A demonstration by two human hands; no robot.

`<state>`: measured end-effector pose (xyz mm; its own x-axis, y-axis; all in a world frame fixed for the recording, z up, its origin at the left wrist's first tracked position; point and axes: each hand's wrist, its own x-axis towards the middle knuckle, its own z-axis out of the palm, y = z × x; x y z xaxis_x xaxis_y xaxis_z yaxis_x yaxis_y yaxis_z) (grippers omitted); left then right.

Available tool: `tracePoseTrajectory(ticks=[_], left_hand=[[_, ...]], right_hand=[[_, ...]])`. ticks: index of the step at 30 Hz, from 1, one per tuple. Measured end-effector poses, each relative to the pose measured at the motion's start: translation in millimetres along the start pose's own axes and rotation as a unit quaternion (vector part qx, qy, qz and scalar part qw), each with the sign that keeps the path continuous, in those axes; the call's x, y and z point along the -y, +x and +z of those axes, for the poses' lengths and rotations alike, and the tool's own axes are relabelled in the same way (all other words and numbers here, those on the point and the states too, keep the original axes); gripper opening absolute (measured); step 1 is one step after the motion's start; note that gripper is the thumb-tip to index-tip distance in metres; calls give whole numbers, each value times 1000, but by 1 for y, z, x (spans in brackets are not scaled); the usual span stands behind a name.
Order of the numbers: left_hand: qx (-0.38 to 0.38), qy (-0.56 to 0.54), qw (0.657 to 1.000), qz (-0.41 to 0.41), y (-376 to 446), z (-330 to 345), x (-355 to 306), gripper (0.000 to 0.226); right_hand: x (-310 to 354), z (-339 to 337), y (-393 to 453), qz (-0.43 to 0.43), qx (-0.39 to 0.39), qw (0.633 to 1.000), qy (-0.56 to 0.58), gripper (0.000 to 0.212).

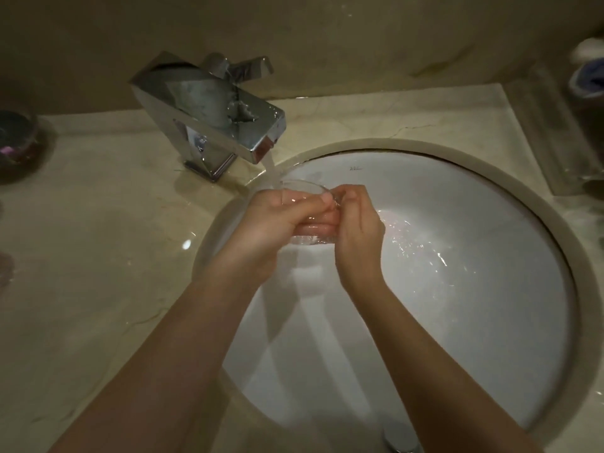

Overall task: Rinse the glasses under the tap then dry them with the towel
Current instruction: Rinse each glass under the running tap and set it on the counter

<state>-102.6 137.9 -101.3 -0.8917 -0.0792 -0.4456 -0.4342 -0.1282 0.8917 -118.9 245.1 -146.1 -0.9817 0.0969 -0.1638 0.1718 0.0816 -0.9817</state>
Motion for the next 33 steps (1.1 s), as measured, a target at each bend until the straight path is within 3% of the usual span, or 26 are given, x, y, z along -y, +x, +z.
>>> tracePoseTrajectory(ticks=[2,4,5,7,10,13,15,18,20,22,24,26,27,29,31,33], left_hand=[[-6,60,998,36,0,-5,3,13],[0,123,991,58,1,-11,4,10],[11,149,987,61,2,-15,4,8],[15,168,984,63,5,-20,2,2],[-31,44,998,26,10,-20,-3,3],[-36,8,999,23,10,-16,-8,7],[-16,92,993,72,8,-16,-6,4],[11,218,972,82,5,-21,-2,8],[7,238,968,74,6,-21,-1,7],[-12,185,981,59,8,-20,-7,3],[-15,79,997,1,10,-17,-16,9],[-7,28,998,-61,11,-16,-21,13],[-2,25,998,-60,10,-16,-21,13],[7,56,998,1,8,-17,-19,11],[26,136,988,68,5,-17,-15,10],[45,191,977,84,5,-18,-12,7]], right_hand=[[8,-3,9,166,64,983,42,27],[21,-7,17,357,170,915,81,44],[24,-8,21,404,209,884,104,51],[23,-4,24,399,225,883,104,51],[9,12,21,233,141,962,36,44],[-4,20,12,137,108,984,41,58],[1,12,15,204,124,969,63,53],[18,0,21,360,216,899,124,51],[17,4,24,368,215,896,128,46],[11,13,21,298,169,935,90,41],[4,21,12,170,98,979,58,38],[0,23,3,56,48,996,51,23],[-1,21,2,39,38,997,46,20],[8,13,9,137,61,987,57,31],[22,4,22,310,165,930,105,51],[24,1,27,357,223,902,97,47]])
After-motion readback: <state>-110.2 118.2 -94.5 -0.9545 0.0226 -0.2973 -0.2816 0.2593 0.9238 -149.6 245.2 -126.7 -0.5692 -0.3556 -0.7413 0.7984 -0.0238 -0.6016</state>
